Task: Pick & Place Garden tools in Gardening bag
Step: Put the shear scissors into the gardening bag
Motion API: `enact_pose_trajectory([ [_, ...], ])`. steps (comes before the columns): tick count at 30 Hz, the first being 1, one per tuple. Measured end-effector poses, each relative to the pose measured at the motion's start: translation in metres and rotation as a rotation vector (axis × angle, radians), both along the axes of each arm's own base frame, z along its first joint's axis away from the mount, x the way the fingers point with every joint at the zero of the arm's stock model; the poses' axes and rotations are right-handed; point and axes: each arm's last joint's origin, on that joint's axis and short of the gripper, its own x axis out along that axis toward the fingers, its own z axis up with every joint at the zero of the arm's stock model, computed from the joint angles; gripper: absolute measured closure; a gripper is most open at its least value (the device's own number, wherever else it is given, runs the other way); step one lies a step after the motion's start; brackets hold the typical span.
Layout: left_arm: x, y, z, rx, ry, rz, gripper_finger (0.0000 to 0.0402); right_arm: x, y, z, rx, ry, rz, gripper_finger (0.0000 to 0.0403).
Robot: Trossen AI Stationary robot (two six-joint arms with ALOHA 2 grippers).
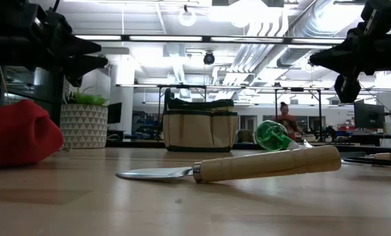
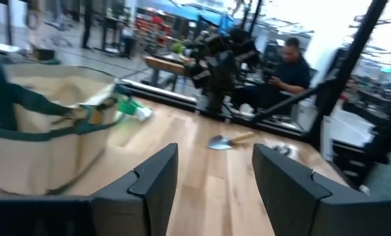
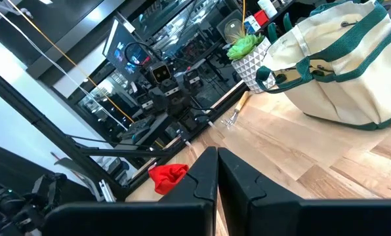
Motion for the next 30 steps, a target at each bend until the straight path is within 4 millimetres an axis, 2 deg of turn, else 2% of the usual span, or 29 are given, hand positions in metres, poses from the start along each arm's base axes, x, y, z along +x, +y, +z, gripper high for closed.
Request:
enact_pose_trajectory([
  [17, 0.000, 0.002, -0.005, -0.061, 0.047, 0.051, 0.0208, 0.000, 0.000, 0.000, 0.009, -0.002, 0.001, 0.0400],
  [24, 0.000, 0.001, -0.009, -0.070, 0.090, 0.052, 0.0208, 0.000, 0.000, 0.001, 0.363, -0.075, 0.021, 0.0400],
  [30, 0.000, 0.001, -0.012, -0.075, 0.115, 0.052, 0.0208, 0.000, 0.001, 0.004, 0.459, -0.117, 0.058, 0.0400],
])
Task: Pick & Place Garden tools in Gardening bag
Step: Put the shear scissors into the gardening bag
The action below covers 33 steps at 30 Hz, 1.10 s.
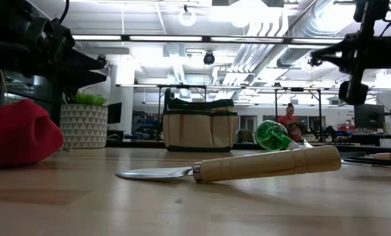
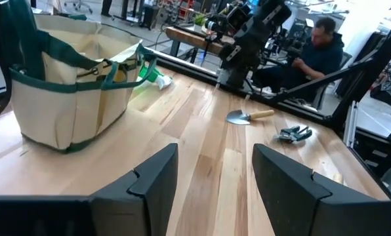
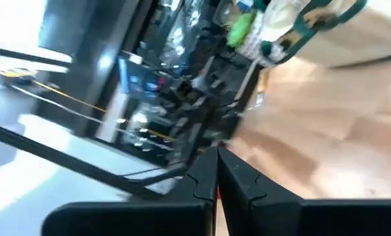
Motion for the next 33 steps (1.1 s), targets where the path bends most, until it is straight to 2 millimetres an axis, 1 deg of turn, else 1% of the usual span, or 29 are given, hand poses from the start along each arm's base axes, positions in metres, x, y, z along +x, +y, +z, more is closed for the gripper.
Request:
enact_pose_trajectory([
  [2, 0.000, 0.000, 0.000, -0.001, 0.003, 0.000, 0.0208, 0.000, 0.001, 0.002, 0.029, -0.025, 0.033, 0.0400],
  [6, 0.000, 0.000, -0.001, -0.003, 0.015, -0.001, 0.0208, 0.000, 0.003, 0.007, 0.005, -0.077, 0.103, 0.0400],
  [14, 0.000, 0.000, -0.001, -0.004, 0.015, -0.001, 0.0208, 0.000, 0.006, 0.006, 0.139, -0.067, 0.079, 0.0400],
  [17, 0.000, 0.000, -0.001, -0.004, 0.015, -0.001, 0.0208, 0.000, 0.009, 0.011, 0.164, 0.018, 0.040, 0.0400],
  [21, 0.000, 0.000, -0.001, -0.003, 0.015, -0.001, 0.0208, -0.001, 0.014, 0.027, 0.163, 0.131, 0.007, 0.0400],
  [25, 0.000, 0.000, -0.001, -0.004, 0.015, -0.001, 0.0208, 0.003, 0.020, 0.045, 0.167, 0.244, 0.009, 0.0400],
  [30, 0.000, 0.000, -0.001, -0.004, 0.015, -0.001, 0.0208, 0.018, 0.034, 0.056, 0.198, 0.448, 0.056, 0.0400],
  [33, 0.000, 0.000, -0.001, -0.003, 0.015, -0.001, 0.0208, 0.028, 0.047, 0.058, 0.245, 0.588, 0.114, 0.0400],
])
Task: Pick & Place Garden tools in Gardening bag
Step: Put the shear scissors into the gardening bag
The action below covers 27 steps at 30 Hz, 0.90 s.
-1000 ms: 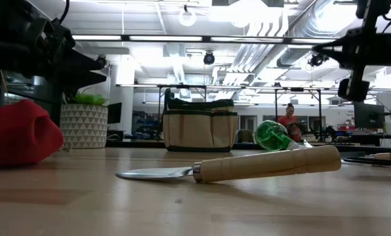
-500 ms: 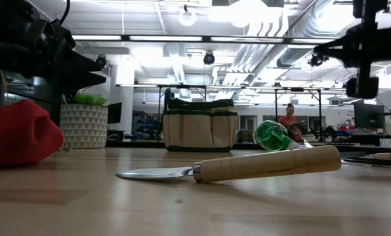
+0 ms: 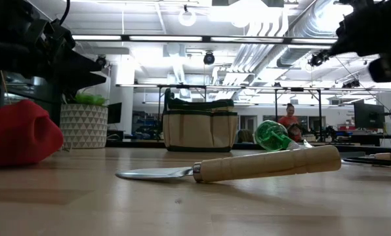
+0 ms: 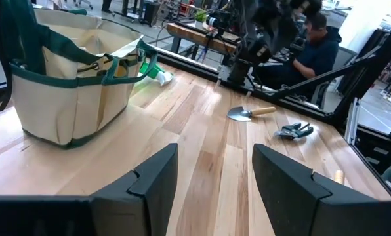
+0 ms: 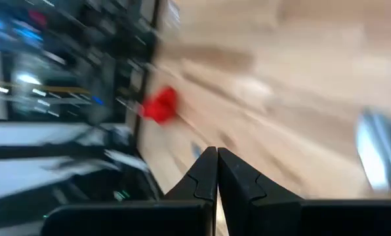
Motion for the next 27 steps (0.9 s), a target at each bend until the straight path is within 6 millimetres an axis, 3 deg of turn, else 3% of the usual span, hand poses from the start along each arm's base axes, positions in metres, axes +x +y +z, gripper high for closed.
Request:
enact_pose_trajectory([
  [11, 0.000, 0.000, 0.000, 0.000, 0.000, 0.000, 0.0208, 0.014, 0.062, -0.006, 0.217, 0.485, 0.276, 0.0401],
  [15, 0.000, 0.000, 0.000, 0.000, 0.000, 0.000, 0.0208, 0.014, 0.079, -0.017, 0.290, 0.626, 0.353, 0.0401],
  [21, 0.000, 0.000, 0.000, 0.000, 0.000, 0.000, 0.0208, 0.013, 0.093, -0.029, 0.361, 0.789, 0.423, 0.0401],
  [27, 0.000, 0.000, 0.000, 0.000, 0.000, 0.000, 0.0208, 0.017, 0.099, -0.037, 0.347, 0.821, 0.425, 0.0398],
])
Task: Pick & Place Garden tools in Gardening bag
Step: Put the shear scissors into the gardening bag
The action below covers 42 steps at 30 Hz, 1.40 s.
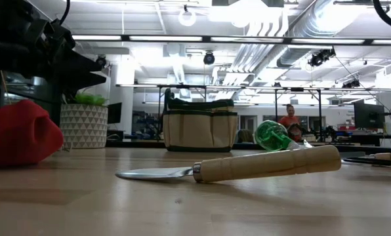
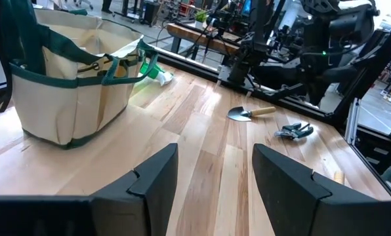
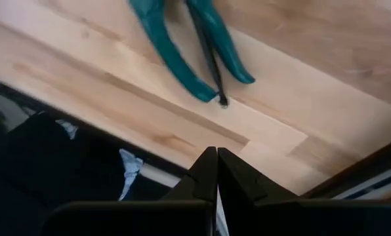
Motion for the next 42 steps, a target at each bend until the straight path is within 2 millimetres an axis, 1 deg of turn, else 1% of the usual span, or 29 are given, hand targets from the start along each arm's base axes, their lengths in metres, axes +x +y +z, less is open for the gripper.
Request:
enact_pose_trajectory([
  [2, 0.000, 0.000, 0.000, 0.000, 0.000, 0.000, 0.0208, 0.001, 0.002, -0.004, -0.010, 0.019, 0.011, 0.0388],
  [4, 0.000, 0.000, 0.000, 0.000, 0.000, 0.000, 0.0208, 0.001, 0.005, -0.008, -0.021, 0.025, 0.043, 0.0370],
  [12, 0.000, 0.000, 0.000, 0.000, 0.000, 0.000, 0.0208, 0.006, 0.010, -0.021, -0.087, 0.014, 0.074, 0.0251],
  [16, 0.000, 0.000, 0.000, 0.000, 0.000, 0.000, 0.0208, 0.009, 0.010, -0.025, -0.135, -0.010, 0.058, 0.0214],
  [20, 0.000, 0.000, 0.000, 0.000, 0.000, 0.000, 0.0208, 0.011, 0.012, -0.028, -0.141, -0.006, 0.047, 0.0207],
  [29, 0.000, 0.000, 0.000, 0.000, 0.000, 0.000, 0.0208, 0.015, 0.017, -0.038, -0.118, 0.075, -0.050, 0.0206],
  [42, 0.000, 0.000, 0.000, 0.000, 0.000, 0.000, 0.0208, 0.021, 0.021, -0.049, -0.113, 0.137, -0.166, 0.0206],
])
